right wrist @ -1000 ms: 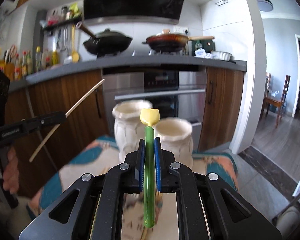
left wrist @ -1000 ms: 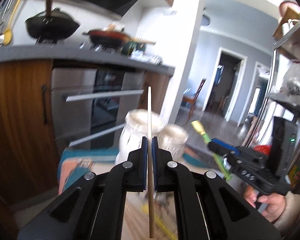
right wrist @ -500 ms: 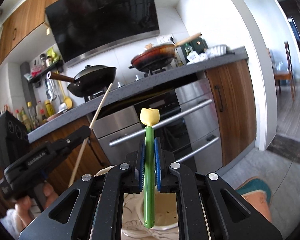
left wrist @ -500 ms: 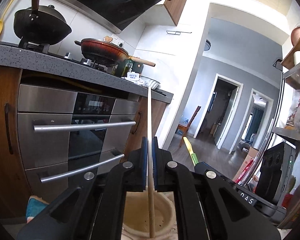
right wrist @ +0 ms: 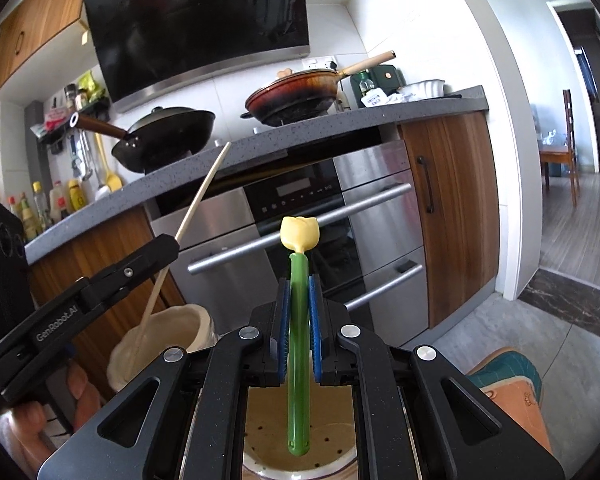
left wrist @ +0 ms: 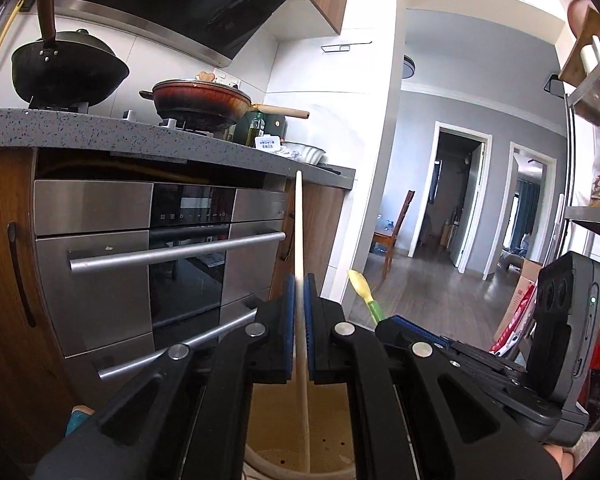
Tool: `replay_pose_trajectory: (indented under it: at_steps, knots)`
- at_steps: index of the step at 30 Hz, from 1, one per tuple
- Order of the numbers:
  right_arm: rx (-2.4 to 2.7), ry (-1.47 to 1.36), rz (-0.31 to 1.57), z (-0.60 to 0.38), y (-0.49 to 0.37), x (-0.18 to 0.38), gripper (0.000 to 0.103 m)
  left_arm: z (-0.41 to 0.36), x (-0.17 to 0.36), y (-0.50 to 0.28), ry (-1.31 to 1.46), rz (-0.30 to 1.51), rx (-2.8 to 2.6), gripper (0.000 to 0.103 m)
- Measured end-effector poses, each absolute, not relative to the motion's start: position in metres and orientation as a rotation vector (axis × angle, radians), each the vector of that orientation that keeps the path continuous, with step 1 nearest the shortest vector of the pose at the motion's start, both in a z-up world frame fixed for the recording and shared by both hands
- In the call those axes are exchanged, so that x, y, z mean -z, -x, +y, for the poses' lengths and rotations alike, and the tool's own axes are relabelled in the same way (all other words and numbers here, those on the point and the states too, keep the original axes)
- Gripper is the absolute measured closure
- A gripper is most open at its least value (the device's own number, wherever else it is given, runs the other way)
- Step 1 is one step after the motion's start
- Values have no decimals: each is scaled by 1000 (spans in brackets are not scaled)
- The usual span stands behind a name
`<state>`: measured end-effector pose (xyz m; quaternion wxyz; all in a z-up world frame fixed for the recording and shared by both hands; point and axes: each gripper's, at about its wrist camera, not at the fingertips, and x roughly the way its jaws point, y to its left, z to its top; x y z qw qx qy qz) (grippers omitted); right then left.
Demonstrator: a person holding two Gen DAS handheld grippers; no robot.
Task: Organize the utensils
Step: 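Lift the chopstick into the tall holder while the right tool drops the green utensil into the short holder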
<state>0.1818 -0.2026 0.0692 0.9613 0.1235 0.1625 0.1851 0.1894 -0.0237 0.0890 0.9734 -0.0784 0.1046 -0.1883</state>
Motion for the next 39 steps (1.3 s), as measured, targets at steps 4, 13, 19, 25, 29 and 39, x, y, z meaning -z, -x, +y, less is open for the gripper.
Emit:
replay_pose_trajectory:
  at_steps: [4, 13, 19, 25, 29, 39]
  knots:
    - [-357, -223, 322, -200, -178, -67, 93, -19, -87, -186, 144, 218, 379, 99]
    - [-366, -195, 332, -201, -159, -65, 93, -9, -86, -167, 124, 231, 376, 99]
    - [-370, -198, 339, -205, -143, -63, 93, -7, -85, -155, 122, 254, 378, 98]
    - [-361, -157, 334, -201, -130, -62, 93, -7, -81, -150, 118, 311, 379, 98]
    - [-358, -163, 349, -201, -130, -61, 91, -7, -79, -148, 112, 321, 372, 95]
    - [-337, -174, 326, -208, -114, -67, 51, 1, -84, -134, 104, 334, 327, 62]
